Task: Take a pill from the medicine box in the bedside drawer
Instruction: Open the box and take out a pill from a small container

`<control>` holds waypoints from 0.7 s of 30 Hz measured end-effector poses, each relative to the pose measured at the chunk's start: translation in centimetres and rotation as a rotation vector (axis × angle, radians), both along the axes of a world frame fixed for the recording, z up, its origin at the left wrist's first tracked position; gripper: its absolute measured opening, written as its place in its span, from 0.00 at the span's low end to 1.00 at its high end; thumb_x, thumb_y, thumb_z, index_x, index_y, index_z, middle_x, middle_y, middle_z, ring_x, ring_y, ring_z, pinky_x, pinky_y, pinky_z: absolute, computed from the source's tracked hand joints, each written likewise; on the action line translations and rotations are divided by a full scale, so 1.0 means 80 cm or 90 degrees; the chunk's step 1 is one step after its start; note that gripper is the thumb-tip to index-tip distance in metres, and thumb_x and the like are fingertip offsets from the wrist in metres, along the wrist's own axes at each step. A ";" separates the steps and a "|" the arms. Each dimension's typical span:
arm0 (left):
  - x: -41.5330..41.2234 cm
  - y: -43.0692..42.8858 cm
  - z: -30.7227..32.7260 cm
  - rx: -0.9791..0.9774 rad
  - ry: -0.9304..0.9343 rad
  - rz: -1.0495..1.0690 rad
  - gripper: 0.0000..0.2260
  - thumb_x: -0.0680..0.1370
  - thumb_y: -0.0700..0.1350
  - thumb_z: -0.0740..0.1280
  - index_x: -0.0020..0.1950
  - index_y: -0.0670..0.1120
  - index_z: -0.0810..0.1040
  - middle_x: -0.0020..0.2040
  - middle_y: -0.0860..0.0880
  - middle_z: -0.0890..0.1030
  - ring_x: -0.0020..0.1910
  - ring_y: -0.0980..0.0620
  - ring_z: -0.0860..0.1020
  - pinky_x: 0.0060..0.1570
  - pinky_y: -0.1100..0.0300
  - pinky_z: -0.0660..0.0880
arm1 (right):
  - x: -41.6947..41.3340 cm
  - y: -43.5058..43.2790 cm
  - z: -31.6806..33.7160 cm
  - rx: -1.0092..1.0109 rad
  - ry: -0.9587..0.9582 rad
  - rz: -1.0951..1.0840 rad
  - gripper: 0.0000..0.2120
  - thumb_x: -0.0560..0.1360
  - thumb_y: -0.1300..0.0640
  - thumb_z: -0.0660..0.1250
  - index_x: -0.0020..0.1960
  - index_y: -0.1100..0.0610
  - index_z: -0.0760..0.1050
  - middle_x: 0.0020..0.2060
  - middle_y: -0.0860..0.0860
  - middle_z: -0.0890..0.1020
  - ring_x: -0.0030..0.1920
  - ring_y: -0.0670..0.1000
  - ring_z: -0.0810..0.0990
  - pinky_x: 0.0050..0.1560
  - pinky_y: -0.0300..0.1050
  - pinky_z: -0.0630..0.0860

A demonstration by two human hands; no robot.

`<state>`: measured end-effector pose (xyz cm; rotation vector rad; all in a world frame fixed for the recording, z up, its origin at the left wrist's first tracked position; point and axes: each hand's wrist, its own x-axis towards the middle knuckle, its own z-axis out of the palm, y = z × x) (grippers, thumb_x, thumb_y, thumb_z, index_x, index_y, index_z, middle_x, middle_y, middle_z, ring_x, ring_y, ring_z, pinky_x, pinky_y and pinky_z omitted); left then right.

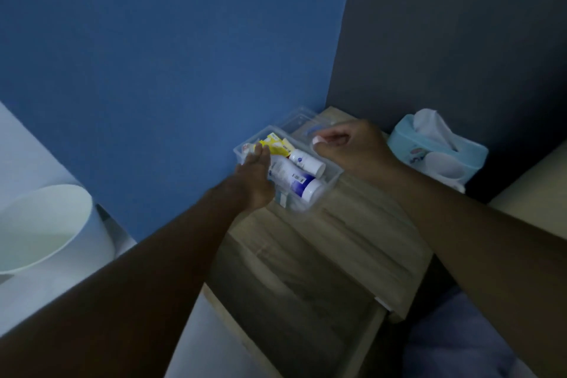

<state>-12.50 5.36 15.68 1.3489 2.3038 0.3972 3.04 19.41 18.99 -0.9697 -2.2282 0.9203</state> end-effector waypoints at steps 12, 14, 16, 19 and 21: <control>0.158 -0.011 0.084 0.471 -0.917 0.131 0.17 0.84 0.43 0.56 0.59 0.33 0.78 0.56 0.38 0.83 0.55 0.46 0.83 0.62 0.57 0.76 | 0.117 -0.064 0.105 0.208 -0.024 0.185 0.08 0.74 0.53 0.73 0.51 0.54 0.86 0.40 0.51 0.83 0.41 0.48 0.81 0.45 0.45 0.79; 0.171 -0.012 0.088 0.486 -0.936 0.122 0.15 0.84 0.43 0.58 0.55 0.33 0.79 0.50 0.41 0.86 0.51 0.49 0.85 0.58 0.61 0.78 | 0.129 -0.067 0.115 0.229 -0.032 0.194 0.09 0.73 0.54 0.74 0.52 0.56 0.86 0.39 0.52 0.83 0.40 0.49 0.82 0.44 0.44 0.77; 0.180 -0.014 0.088 0.483 -0.939 0.141 0.15 0.83 0.45 0.59 0.54 0.34 0.79 0.47 0.43 0.86 0.47 0.51 0.85 0.52 0.65 0.79 | 0.136 -0.069 0.122 0.269 -0.058 0.211 0.09 0.74 0.55 0.73 0.49 0.61 0.85 0.38 0.56 0.84 0.40 0.53 0.81 0.44 0.46 0.74; 0.188 -0.018 0.088 0.458 -0.945 0.158 0.18 0.83 0.48 0.59 0.59 0.34 0.79 0.54 0.41 0.84 0.49 0.50 0.84 0.52 0.66 0.78 | 0.144 -0.071 0.124 0.312 -0.095 0.237 0.09 0.76 0.57 0.70 0.46 0.63 0.84 0.39 0.57 0.84 0.42 0.54 0.81 0.46 0.49 0.73; 0.190 -0.019 0.085 0.459 -0.968 0.156 0.18 0.82 0.48 0.60 0.58 0.34 0.80 0.54 0.40 0.84 0.51 0.49 0.84 0.51 0.65 0.78 | 0.148 -0.072 0.124 0.266 -0.096 0.238 0.08 0.75 0.60 0.71 0.52 0.60 0.84 0.45 0.51 0.84 0.46 0.50 0.81 0.48 0.43 0.76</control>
